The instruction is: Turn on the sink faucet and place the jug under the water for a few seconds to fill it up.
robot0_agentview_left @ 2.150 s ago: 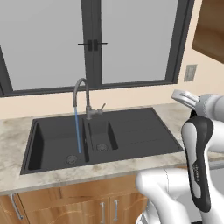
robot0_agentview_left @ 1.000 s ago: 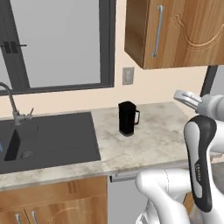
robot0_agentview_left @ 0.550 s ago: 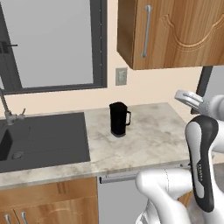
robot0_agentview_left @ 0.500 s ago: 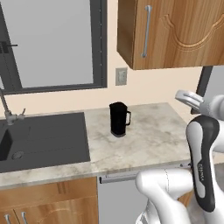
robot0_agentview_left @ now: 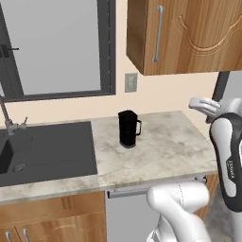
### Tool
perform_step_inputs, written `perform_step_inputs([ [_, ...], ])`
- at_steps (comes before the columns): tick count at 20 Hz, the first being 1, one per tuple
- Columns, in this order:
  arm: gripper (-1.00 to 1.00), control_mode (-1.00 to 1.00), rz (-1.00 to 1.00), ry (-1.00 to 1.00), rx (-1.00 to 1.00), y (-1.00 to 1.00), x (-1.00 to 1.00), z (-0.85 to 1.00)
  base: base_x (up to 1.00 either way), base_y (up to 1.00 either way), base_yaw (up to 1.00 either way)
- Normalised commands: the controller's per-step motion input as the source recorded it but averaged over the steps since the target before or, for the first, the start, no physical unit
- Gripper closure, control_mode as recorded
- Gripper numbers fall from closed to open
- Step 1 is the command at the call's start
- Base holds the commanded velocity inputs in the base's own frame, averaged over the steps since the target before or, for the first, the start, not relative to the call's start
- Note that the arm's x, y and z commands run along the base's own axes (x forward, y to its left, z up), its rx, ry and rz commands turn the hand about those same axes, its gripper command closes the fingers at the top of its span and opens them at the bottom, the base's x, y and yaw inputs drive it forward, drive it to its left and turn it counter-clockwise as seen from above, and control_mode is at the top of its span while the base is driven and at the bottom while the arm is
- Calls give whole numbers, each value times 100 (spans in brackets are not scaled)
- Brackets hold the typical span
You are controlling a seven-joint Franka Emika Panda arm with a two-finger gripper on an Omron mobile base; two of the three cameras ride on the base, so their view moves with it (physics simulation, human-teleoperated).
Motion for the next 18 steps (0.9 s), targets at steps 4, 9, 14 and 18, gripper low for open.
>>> perform_step_inputs([
  [4,-100,-100,23,12,-7,0,61,-14,0,0,0],
  [9,-100,-100,19,9,-1,0,50,-26,0,0,0],
  [14,-100,-100,15,2,0,1,32,-38,0,0,0],
  [18,-100,-100,13,6,0,3,50,-48,0,0,0],
])
